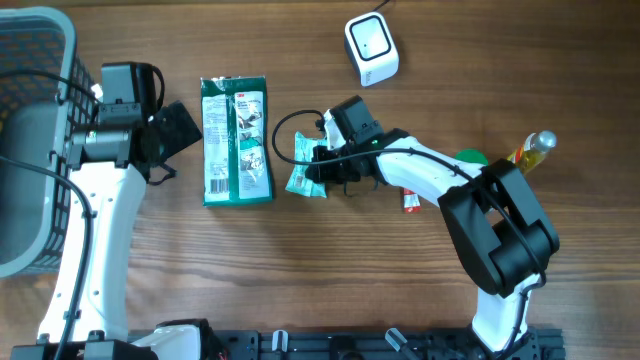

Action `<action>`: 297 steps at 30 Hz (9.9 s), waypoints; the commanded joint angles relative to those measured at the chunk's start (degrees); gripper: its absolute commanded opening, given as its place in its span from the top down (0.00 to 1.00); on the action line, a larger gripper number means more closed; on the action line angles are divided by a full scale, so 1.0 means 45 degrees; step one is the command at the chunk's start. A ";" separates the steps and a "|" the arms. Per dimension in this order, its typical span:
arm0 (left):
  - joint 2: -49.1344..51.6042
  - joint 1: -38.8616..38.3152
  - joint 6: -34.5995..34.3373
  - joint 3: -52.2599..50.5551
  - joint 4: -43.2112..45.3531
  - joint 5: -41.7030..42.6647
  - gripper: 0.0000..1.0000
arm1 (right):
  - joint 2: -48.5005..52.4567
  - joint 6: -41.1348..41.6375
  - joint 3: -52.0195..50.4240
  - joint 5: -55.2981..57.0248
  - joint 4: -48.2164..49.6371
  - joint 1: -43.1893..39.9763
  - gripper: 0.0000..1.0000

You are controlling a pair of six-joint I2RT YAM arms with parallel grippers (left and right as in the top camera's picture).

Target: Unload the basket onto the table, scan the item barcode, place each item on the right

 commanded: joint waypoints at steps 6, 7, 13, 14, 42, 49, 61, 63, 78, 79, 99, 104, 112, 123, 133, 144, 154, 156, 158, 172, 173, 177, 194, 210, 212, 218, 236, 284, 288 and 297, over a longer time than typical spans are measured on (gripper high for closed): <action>0.0024 -0.0058 0.0102 0.0000 0.0029 0.0019 0.00 | -0.0947 -0.0704 0.0087 -0.1248 0.0510 0.0092 0.96; 0.0024 -0.0058 0.0102 0.0000 0.0029 0.0019 0.00 | -0.0952 -0.0719 0.0087 -0.1486 0.0636 0.0092 0.96; 0.0024 -0.0058 0.0102 0.0000 0.0029 0.0019 0.00 | -0.0860 -0.1302 -0.0185 -0.1409 0.0850 0.0117 0.96; 0.0024 -0.0058 0.0102 0.0000 0.0029 0.0019 0.00 | -0.0772 -0.1302 -0.0233 -0.1413 0.0903 0.0117 0.96; 0.0024 -0.0058 0.0102 0.0000 0.0029 0.0019 0.00 | 0.1792 -0.1277 -0.0243 -0.0835 0.1549 0.0248 0.96; 0.0024 -0.0058 0.0102 0.0000 0.0029 0.0019 0.00 | 0.1792 -0.1277 -0.0243 -0.0753 0.1549 0.0248 0.96; 0.0024 -0.0058 0.0102 0.0000 0.0029 0.0019 0.00 | 0.0316 -0.0665 0.0850 -0.3444 0.1666 -0.0311 0.96; 0.0024 -0.0058 0.0102 0.0000 0.0029 0.0019 0.00 | -0.0384 -0.0869 0.0884 -0.3211 0.1802 -0.0442 0.95; 0.0024 -0.0058 0.0102 0.0000 0.0029 0.0019 0.00 | -0.0500 -0.1107 0.0772 0.0952 0.1195 -0.0549 0.96; 0.0024 -0.0058 0.0102 0.0000 0.0029 0.0019 0.00 | -0.0481 -0.1098 0.0772 0.0947 0.1161 -0.0549 0.96; 0.0024 -0.0058 0.0107 0.0000 0.0029 0.0019 0.00 | 0.1899 -0.0942 0.0758 0.2025 0.0627 -0.0529 0.96; 0.0024 -0.0058 0.0102 0.0000 0.0029 0.0019 0.00 | 0.1443 -0.0855 0.0845 0.1107 0.1462 -0.0544 0.96; 0.0024 -0.0058 0.0102 0.0000 0.0029 0.0019 0.00 | -0.0491 -0.1005 0.0957 0.0651 0.1282 -0.0539 0.95; 0.0024 -0.0058 0.0102 0.0000 0.0029 0.0019 0.00 | -0.0364 -0.0981 0.0539 0.4318 0.0126 -0.0525 0.95; 0.0024 -0.0058 0.0102 0.0000 0.0029 0.0019 0.00 | 0.0680 -0.0952 0.0117 0.4274 0.0296 -0.0335 0.96; 0.0024 -0.0058 0.0102 0.0000 0.0029 0.0019 0.00 | -0.1409 -0.0937 0.0355 0.4561 0.0199 -0.0379 0.95; 0.0024 -0.0058 0.0102 0.0000 0.0029 0.0019 0.00 | -0.1127 0.0389 -0.0505 0.4566 -0.1826 -0.0301 0.94; 0.0024 -0.0058 0.0102 0.0000 0.0029 0.0019 0.00 | -0.1127 0.0554 -0.0996 0.4551 -0.1681 -0.0282 0.93; 0.0024 -0.0058 0.0102 0.0000 0.0029 0.0019 0.00 | -0.1127 0.1151 -0.1375 0.4260 -0.1676 -0.0262 0.91; 0.0024 -0.0058 0.0102 0.0000 0.0029 0.0019 0.00 | -0.1132 0.1001 -0.1501 0.1554 -0.1846 0.1535 0.83; 0.0024 -0.0058 0.0102 0.0000 0.0029 0.0019 0.00 | -0.1141 0.1010 -0.1496 0.1549 -0.1889 0.1671 0.82; 0.0024 -0.0058 0.0102 0.0000 0.0029 0.0019 0.00 | -0.1535 0.0874 -0.1311 0.1613 -0.2730 0.1812 0.83; 0.0024 -0.0058 0.0102 0.0000 0.0029 0.0019 0.00 | -0.4235 -0.1282 -0.1156 0.3905 -0.2531 0.1749 0.65; 0.0024 -0.0058 0.0102 0.0000 0.0029 0.0019 0.00 | -0.4206 -0.1287 -0.1156 0.4711 -0.2229 0.1744 0.54; 0.0024 -0.0058 0.0102 0.0000 0.0029 0.0019 0.00 | -0.4206 -0.1297 -0.1156 0.4711 -0.2021 0.1744 0.52; 0.0024 -0.0058 0.0102 0.0000 0.0029 0.0019 0.00 | -0.4201 -0.1360 -0.1088 0.4857 -0.1486 0.1574 0.70; 0.0024 -0.0058 0.0107 0.0000 0.0029 0.0019 0.00 | -0.2497 -0.4323 0.0083 0.4857 0.1496 0.1472 0.67; 0.0024 -0.0058 0.0102 0.0000 0.0029 0.0019 0.00 | -0.4002 -0.0452 -0.1141 0.3478 -0.4872 0.1477 0.93; 0.0024 -0.0058 0.0102 0.0000 0.0029 0.0019 0.00 | -0.3959 -0.0219 -0.1336 0.3453 -0.4857 0.1477 0.96; 0.0024 -0.0058 0.0102 0.0000 0.0029 0.0019 0.00 | -0.3886 0.3803 -0.2176 0.3439 -0.4401 0.1549 0.95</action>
